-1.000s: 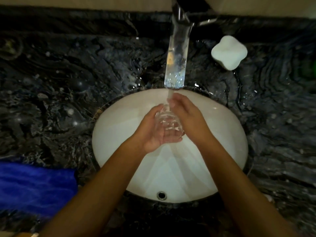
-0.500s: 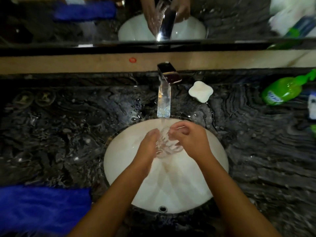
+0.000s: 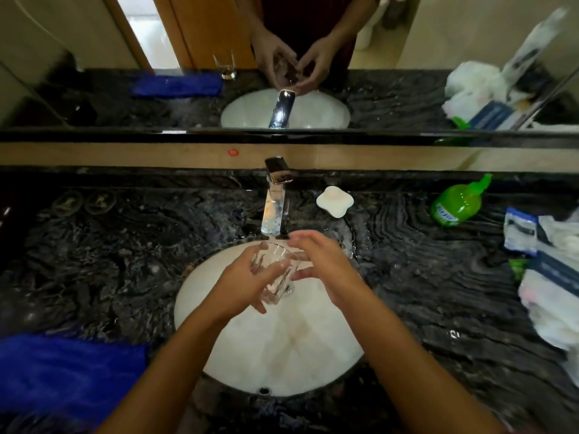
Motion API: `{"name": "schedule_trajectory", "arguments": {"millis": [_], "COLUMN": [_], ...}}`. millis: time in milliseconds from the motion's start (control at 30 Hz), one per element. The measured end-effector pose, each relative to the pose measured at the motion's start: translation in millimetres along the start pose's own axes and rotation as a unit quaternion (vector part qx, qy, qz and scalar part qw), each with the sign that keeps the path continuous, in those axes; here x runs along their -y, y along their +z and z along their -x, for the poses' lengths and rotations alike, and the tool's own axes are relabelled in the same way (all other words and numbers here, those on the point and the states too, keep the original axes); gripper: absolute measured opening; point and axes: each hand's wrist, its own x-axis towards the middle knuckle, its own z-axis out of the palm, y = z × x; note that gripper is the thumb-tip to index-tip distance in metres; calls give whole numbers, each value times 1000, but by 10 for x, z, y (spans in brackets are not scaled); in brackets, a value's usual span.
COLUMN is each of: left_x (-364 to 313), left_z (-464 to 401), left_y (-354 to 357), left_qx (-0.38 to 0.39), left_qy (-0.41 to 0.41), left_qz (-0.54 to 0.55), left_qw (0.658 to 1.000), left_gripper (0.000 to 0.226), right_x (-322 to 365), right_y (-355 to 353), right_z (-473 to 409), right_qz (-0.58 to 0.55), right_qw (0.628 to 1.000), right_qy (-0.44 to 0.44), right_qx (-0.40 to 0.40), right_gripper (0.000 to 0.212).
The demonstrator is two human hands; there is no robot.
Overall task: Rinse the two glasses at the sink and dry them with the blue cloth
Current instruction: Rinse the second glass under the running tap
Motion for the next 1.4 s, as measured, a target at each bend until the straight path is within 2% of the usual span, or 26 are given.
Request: {"name": "schedule_trajectory", "arguments": {"millis": [100, 233, 400, 533, 600, 667, 733, 1000, 1200, 1400], "left_x": [32, 160, 273, 350, 431, 532, 640, 878, 1015, 1298], "left_z": [58, 141, 184, 246, 313, 391, 454, 801, 1193, 1447], "left_y": [21, 17, -62, -164, -209, -249, -278, -289, -139, 79], "left_qx": [0, -16, -52, -73, -89, -112, -143, -228, -262, -295], "left_qy": [-97, -171, -155, -79, -49, -20, 6, 75, 64, 52], "left_qz": [58, 92, 93, 97, 117, 100, 64, 40, 31, -26], "left_qw": [994, 981, 982, 990, 988, 988, 988, 970, 962, 954], "left_gripper": [72, 59, 64, 73, 83, 78, 72, 83, 81, 86], "right_x": [-76, -177, -94, 97, 209, 322, 427, 471, 319, 166], "right_y": [20, -1, -94, -42, 10, 77, 143, 266, 211, 190], "right_z": [109, 170, 127, -16, -104, -190, -300, -578, -537, -515], "right_qz": [98, 162, 165, 235, 328, 415, 465, 634, 641, 633], "right_qw": [993, 982, 981, 964, 925, 870, 822, 700, 695, 707], "right_qy": [-53, -88, -75, -126, -190, -263, -326, -324, -324, -315], "right_qx": [49, 44, 69, 19, -10, -31, -46, -47, -39, -37], "right_gripper": [20, 21, 20, 30, 44, 61, 70, 82, 79, 83]}}
